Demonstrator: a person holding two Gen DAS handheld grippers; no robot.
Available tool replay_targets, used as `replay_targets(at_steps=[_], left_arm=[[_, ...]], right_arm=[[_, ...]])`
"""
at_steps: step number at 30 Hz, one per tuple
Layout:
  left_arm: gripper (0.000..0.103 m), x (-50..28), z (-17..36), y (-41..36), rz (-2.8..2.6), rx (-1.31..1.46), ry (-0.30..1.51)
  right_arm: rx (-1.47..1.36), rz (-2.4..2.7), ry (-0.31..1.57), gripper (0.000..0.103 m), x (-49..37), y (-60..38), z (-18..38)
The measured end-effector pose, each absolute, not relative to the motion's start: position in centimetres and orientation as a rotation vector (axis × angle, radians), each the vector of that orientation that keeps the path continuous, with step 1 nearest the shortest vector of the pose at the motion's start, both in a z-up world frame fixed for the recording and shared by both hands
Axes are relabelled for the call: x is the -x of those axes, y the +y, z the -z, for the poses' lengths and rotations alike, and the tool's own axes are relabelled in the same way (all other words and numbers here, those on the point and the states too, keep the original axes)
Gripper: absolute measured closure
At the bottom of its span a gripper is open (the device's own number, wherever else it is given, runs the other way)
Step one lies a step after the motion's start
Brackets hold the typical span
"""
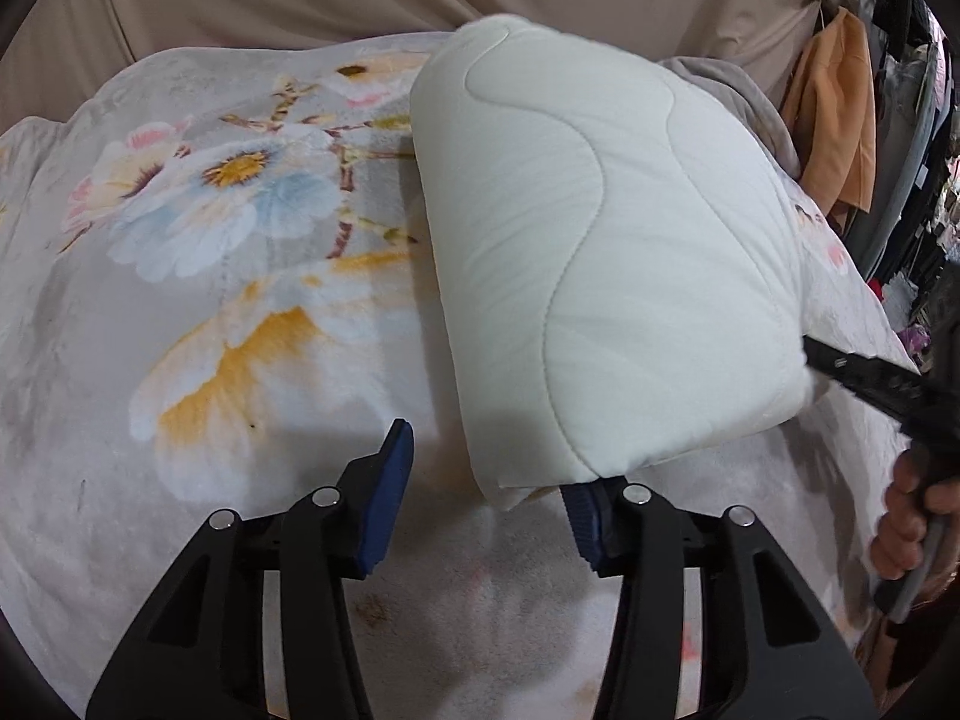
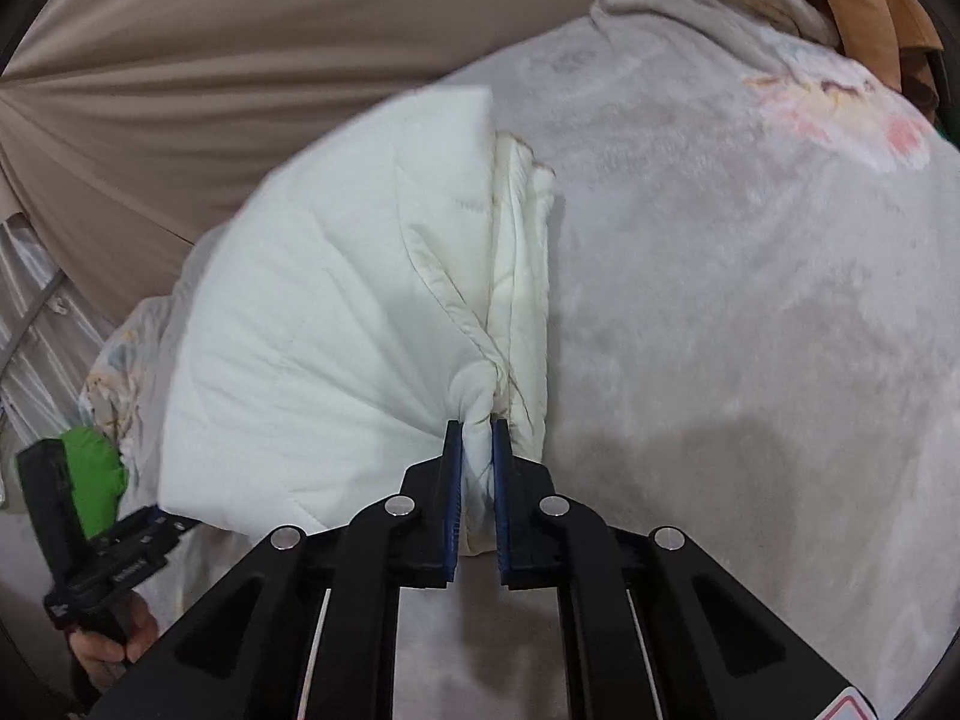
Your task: Fold large clothes
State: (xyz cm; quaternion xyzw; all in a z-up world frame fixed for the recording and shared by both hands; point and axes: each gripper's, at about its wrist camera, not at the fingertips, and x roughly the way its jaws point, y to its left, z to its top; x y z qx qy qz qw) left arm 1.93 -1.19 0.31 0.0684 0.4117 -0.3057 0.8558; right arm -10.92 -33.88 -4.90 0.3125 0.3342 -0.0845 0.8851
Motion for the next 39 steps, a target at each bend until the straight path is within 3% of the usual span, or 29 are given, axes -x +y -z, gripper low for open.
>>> replay_targets(at_steps=[5, 10, 17, 23, 31, 36, 39], left_arm=[[0.059, 0.4, -4.3, 0.5, 0.728, -0.098, 0.833], [0.057, 0.3, -8.5, 0.0, 0.711, -0.099, 0.690], [0.056, -2.0, -5.2, -6.0, 0.677, -0.213, 0.728], [0.052, -1.0, -4.5, -6.9, 0.657, -0.259, 0.703], [0.046, -0.8, -3.9, -7.6, 0.625, -0.280, 0.684], [0.044, -0.6, -3.9, -7.4, 0.643, -0.265, 0.694], [0.044, -0.4, -3.7, -7.7, 0.627, -0.286, 0.689]], right_arm=[[-0.596, 0.198, 0.713, 0.097, 10.8, -33.3, 4.0], [-0.625, 0.196, 0.652, 0.089, 11.9, -33.4, 0.7], [-0.499, 0.249, 0.588, 0.087, 10.4, -31.3, -3.5], [-0.512, 0.266, 0.716, 0.082, 8.2, -32.9, 1.8], [-0.453, 0.233, 0.560, 0.082, 11.1, -31.4, -4.9], [-0.429, 0.259, 0.728, 0.084, 7.2, -31.1, 1.3], [-0.474, 0.264, 0.711, 0.084, 8.1, -31.1, 0.7]])
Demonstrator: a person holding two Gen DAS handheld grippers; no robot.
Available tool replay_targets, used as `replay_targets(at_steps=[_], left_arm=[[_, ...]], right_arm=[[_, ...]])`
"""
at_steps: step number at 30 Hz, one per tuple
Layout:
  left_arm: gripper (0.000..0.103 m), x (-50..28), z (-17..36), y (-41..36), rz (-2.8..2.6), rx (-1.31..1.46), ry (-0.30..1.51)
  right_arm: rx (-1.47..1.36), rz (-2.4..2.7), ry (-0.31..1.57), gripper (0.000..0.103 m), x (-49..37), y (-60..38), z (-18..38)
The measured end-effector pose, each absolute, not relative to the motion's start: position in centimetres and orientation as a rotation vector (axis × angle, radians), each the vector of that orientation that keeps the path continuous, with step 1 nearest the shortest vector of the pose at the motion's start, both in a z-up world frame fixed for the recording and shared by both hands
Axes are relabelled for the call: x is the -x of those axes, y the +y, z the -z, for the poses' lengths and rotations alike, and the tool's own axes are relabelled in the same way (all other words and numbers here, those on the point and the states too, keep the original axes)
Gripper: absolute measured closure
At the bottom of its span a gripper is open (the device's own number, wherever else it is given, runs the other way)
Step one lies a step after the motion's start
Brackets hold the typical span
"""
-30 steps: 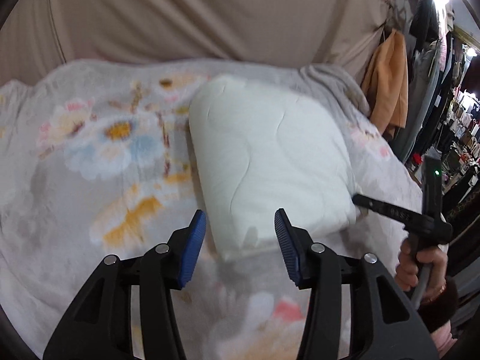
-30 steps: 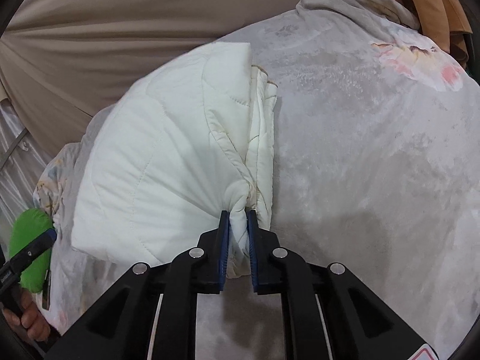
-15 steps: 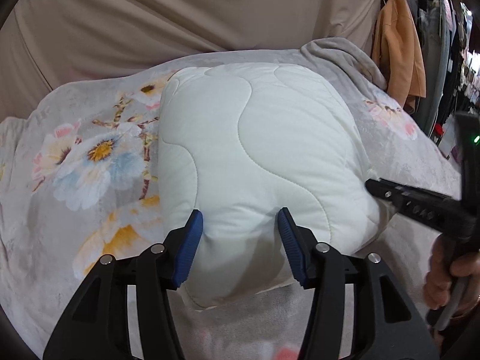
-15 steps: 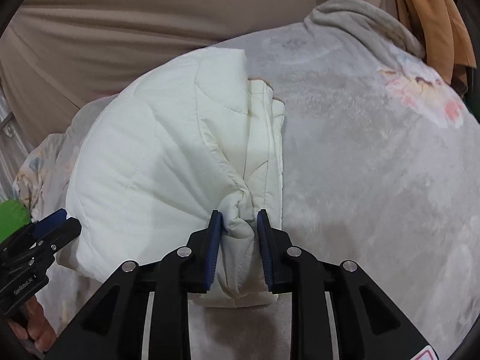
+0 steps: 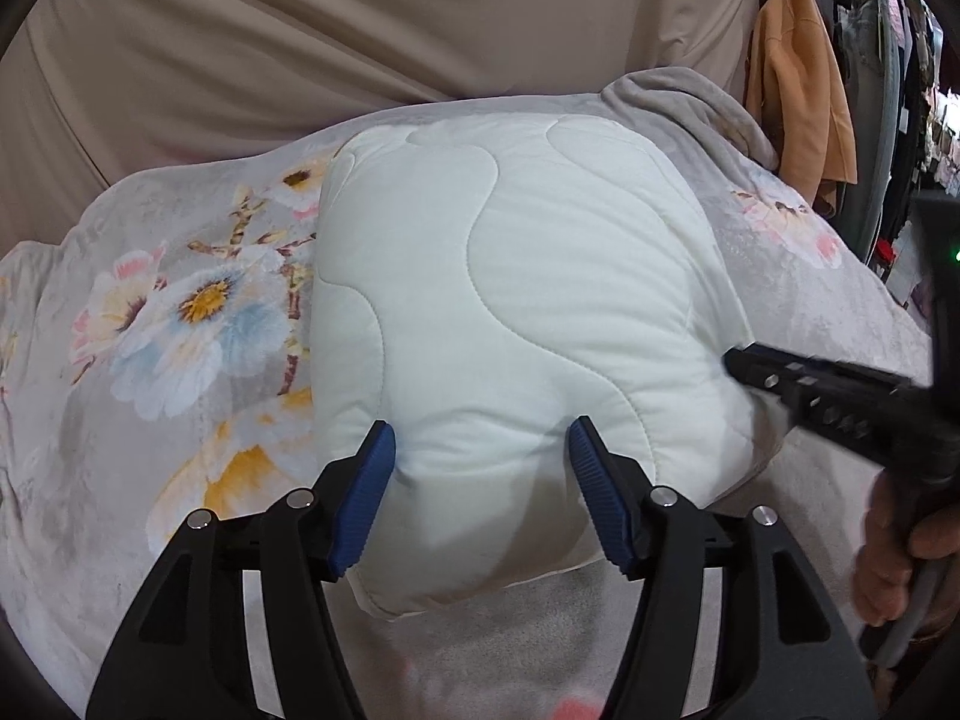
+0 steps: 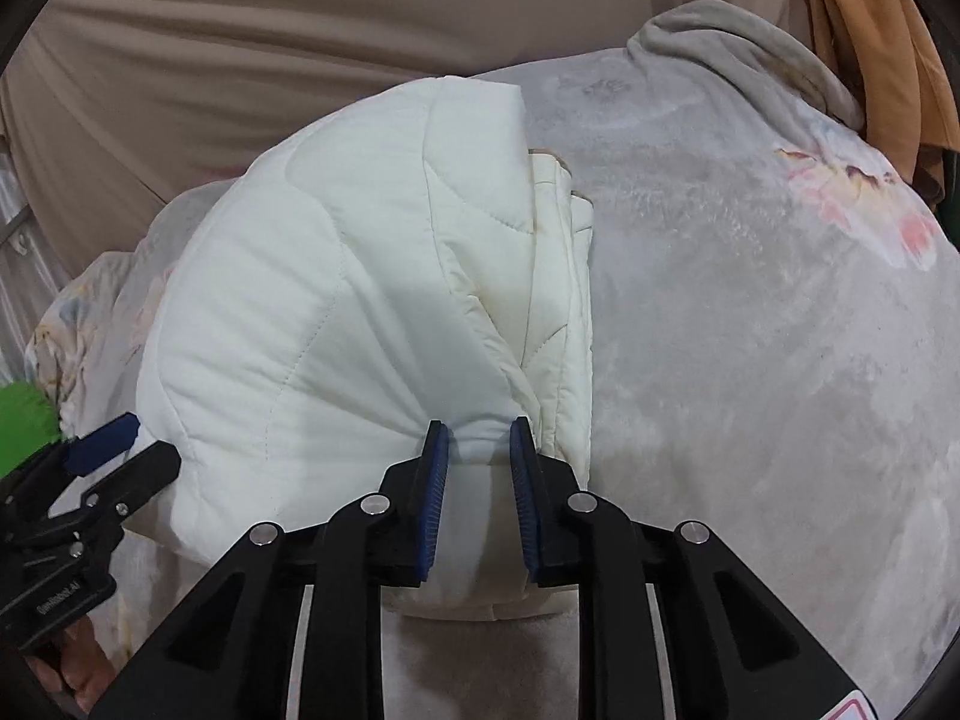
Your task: Fold large clothes
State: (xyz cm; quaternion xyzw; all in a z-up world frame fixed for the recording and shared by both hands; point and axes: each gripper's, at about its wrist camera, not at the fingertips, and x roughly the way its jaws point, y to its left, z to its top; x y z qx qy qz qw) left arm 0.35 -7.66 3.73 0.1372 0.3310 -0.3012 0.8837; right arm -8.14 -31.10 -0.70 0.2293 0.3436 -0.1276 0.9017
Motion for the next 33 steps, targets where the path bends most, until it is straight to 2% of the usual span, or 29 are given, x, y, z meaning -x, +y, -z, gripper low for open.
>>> replay_targets(at_steps=[3, 5, 8, 9, 10, 11, 12, 13, 15, 19, 22, 26, 28, 33], left_arm=[[0.044, -0.6, -4.3, -7.2, 0.638, -0.255, 0.700], [0.044, -0.8, -5.0, -6.4, 0.674, -0.193, 0.718], [0.033, -2.0, -6.1, -4.6, 0.714, -0.082, 0.762], [0.026, -2.6, -6.4, -3.7, 0.712, -0.046, 0.769], [0.018, -3.1, -6.7, -3.0, 0.701, -0.022, 0.772], [0.015, -3.9, -6.9, -2.3, 0.683, 0.003, 0.772], [0.013, -4.6, -7.0, -1.7, 0.665, 0.021, 0.773], [0.011, -5.4, -7.0, -1.4, 0.653, 0.027, 0.782], [0.009, -7.0, -6.4, -1.3, 0.650, 0.035, 0.821], [0.008, -9.3, -3.4, -2.5, 0.699, 0.063, 0.969], [0.005, -9.4, -2.5, -3.5, 0.737, 0.098, 0.998], [0.005, -8.6, -2.4, -6.0, 0.704, 0.027, 0.972], [0.005, -8.1, -2.5, -6.9, 0.668, -0.002, 0.947], [0.005, -7.7, -2.6, -7.9, 0.618, -0.045, 0.903]], right_arm=[[-0.439, 0.284, 0.671, 0.084, 9.2, -30.8, -1.0], [-0.391, 0.300, 0.711, 0.084, 8.8, -30.5, -0.2], [-0.397, 0.294, 0.739, 0.084, 8.8, -30.7, 1.0], [-0.414, 0.284, 0.719, 0.081, 9.3, -30.9, 0.3], [-0.439, 0.272, 0.688, 0.075, 9.8, -31.2, -0.4], [-0.468, 0.270, 0.662, 0.068, 10.3, -31.6, -0.9], [-0.488, 0.269, 0.650, 0.053, 10.3, -32.2, -1.1], [-0.500, 0.272, 0.650, 0.045, 10.1, -32.8, -1.1], [-0.536, 0.257, 0.686, 0.038, 9.1, -33.9, -0.2], [-0.689, 0.147, 0.737, 0.032, 7.7, -35.6, 2.5], [-0.748, 0.093, 0.739, 0.030, 7.3, -36.2, 3.5], [-0.805, 0.007, 0.738, 0.029, 6.4, -36.4, 4.3], [-0.802, 0.001, 0.740, 0.024, 5.9, -36.5, 4.5], [-0.810, -0.013, 0.743, 0.022, 4.7, -36.6, 4.7]])
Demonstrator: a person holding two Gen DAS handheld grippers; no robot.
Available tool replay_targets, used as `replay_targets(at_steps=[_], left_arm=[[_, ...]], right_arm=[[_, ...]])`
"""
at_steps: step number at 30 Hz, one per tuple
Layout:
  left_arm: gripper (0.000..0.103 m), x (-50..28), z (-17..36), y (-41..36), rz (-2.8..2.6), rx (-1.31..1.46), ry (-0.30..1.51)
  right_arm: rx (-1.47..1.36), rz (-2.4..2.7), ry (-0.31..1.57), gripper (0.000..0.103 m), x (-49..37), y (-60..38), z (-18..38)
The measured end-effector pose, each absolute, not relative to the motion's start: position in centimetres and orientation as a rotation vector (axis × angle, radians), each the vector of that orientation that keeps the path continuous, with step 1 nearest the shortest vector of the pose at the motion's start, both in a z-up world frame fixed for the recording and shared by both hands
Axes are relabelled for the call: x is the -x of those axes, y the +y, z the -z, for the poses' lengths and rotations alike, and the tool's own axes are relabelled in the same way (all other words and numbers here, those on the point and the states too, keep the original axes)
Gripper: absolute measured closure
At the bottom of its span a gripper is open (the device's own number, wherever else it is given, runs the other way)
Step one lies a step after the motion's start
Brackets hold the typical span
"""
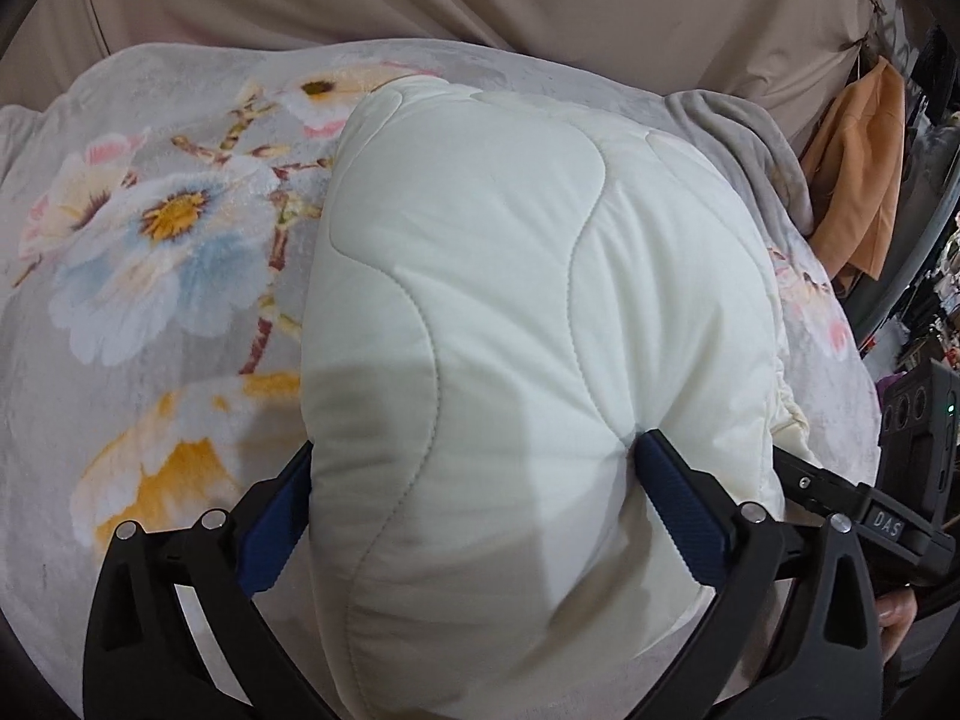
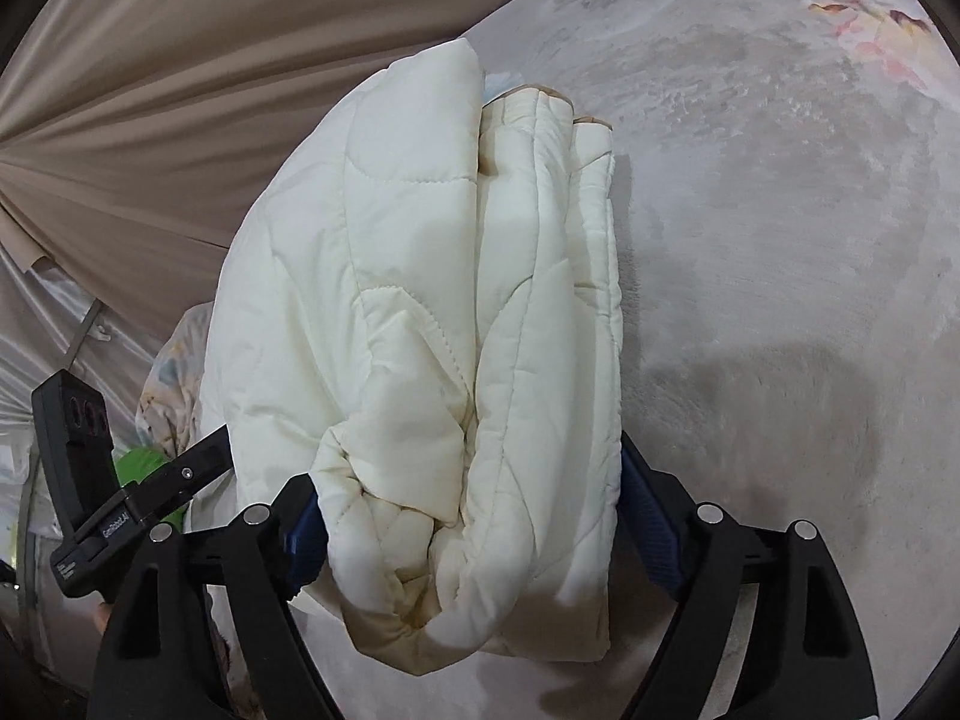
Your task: Fold large clothes
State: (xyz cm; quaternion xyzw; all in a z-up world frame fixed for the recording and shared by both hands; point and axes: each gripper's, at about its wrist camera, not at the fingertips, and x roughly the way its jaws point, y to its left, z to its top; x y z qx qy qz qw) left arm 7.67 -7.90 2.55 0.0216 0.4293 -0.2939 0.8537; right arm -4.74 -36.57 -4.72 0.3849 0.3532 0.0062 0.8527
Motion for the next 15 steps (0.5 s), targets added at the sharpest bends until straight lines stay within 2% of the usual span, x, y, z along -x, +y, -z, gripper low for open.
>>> replay_targets(at_steps=[8, 15], left_arm=[[0.005, -8.1, -2.3, -8.2, 0.613, -0.069, 0.870], [0.005, -9.9, -1.9, -5.2, 0.743, 0.044, 0.975]], right_arm=[[-0.829, -0.027, 0.749, 0.020, 4.3, -35.9, 4.8], [-0.821, -0.047, 0.746, 0.019, 4.2, -35.3, 4.9]])
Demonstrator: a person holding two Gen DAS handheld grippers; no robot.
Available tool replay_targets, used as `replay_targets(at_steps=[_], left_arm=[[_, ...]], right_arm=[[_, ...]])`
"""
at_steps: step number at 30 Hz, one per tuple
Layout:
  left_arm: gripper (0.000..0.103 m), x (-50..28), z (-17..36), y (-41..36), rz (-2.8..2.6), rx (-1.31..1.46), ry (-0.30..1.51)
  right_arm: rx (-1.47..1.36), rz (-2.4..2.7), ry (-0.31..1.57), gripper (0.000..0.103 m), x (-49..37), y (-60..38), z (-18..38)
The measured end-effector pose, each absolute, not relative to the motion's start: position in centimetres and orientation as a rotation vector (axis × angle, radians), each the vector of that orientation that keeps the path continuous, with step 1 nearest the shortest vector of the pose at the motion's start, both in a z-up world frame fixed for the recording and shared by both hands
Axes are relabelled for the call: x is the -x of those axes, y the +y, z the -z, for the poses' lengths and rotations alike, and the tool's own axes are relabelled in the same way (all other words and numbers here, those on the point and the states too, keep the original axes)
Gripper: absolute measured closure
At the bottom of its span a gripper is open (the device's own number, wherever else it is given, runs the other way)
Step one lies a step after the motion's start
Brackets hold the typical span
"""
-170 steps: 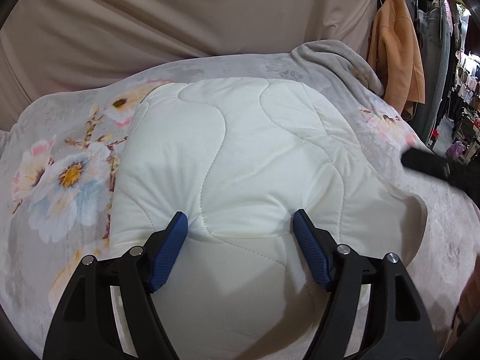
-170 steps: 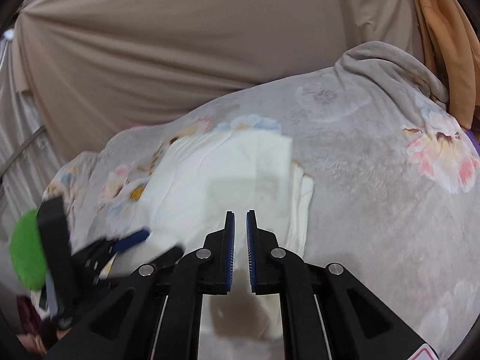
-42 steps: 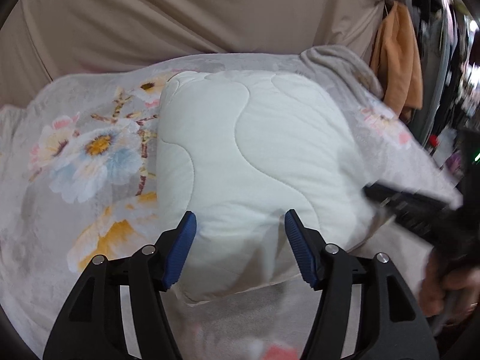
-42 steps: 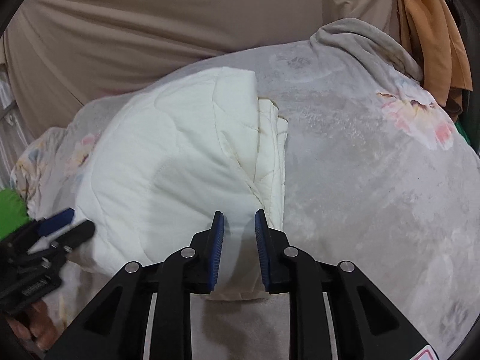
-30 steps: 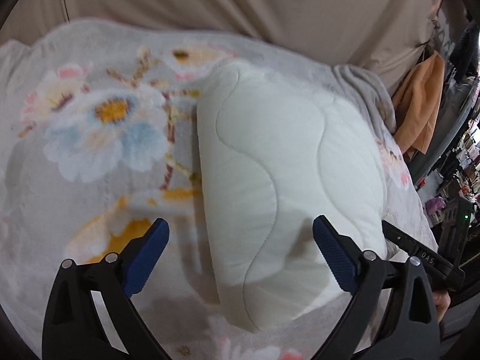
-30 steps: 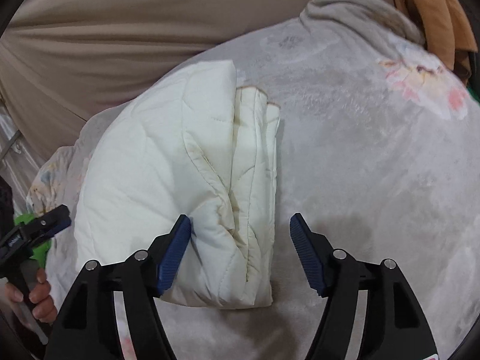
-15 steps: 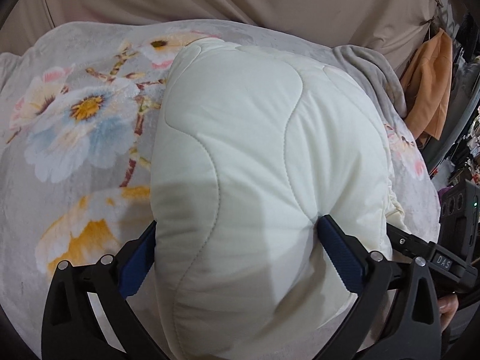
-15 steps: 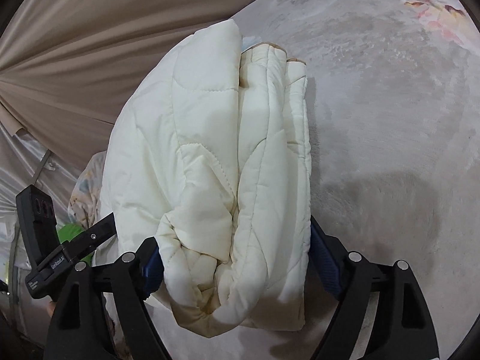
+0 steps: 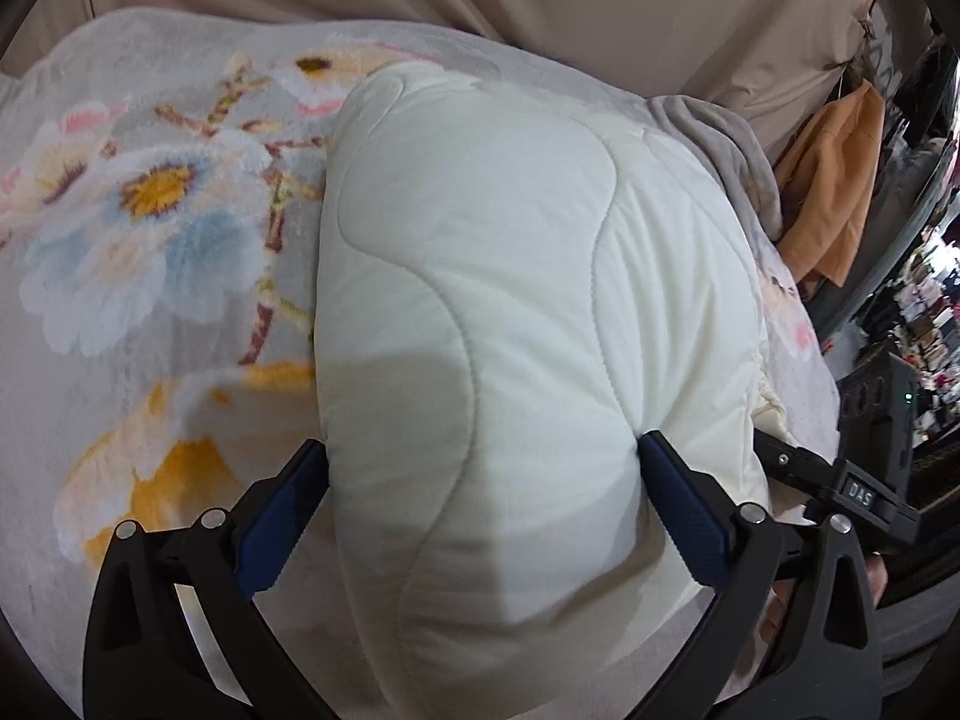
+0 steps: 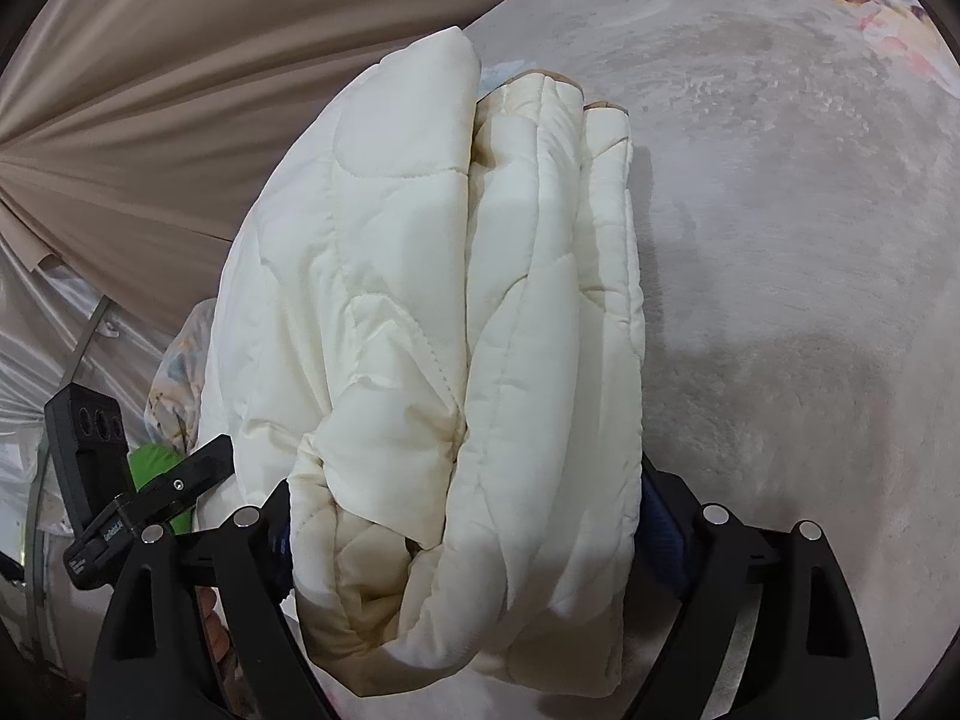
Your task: Fold large clothes
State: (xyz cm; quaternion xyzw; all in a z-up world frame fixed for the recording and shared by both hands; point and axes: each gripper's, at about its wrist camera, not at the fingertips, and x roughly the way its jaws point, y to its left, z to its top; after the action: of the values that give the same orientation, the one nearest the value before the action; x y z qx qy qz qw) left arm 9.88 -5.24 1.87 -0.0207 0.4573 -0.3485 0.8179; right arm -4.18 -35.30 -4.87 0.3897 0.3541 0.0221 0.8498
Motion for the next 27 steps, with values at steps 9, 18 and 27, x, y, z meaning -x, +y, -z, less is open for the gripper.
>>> replay_targets(at_steps=[9, 18, 27], left_arm=[[0.014, -8.6, -3.1, -6.9, 0.797, 0.018, 0.920], [0.036, -6.8, -10.8, -6.2, 0.856, -0.006, 0.712], [0.037, -3.8, -19.1, -2.6, 0.890, -0.016, 0.414]], right_arm=[[-0.818, -0.064, 0.700, 0.055, 4.3, -35.3, 3.2], [-0.719, -0.031, 0.533, 0.070, 6.8, -34.2, -3.6], [-0.531, -0.019, 0.318, 0.070, 8.2, -30.8, -12.7]])
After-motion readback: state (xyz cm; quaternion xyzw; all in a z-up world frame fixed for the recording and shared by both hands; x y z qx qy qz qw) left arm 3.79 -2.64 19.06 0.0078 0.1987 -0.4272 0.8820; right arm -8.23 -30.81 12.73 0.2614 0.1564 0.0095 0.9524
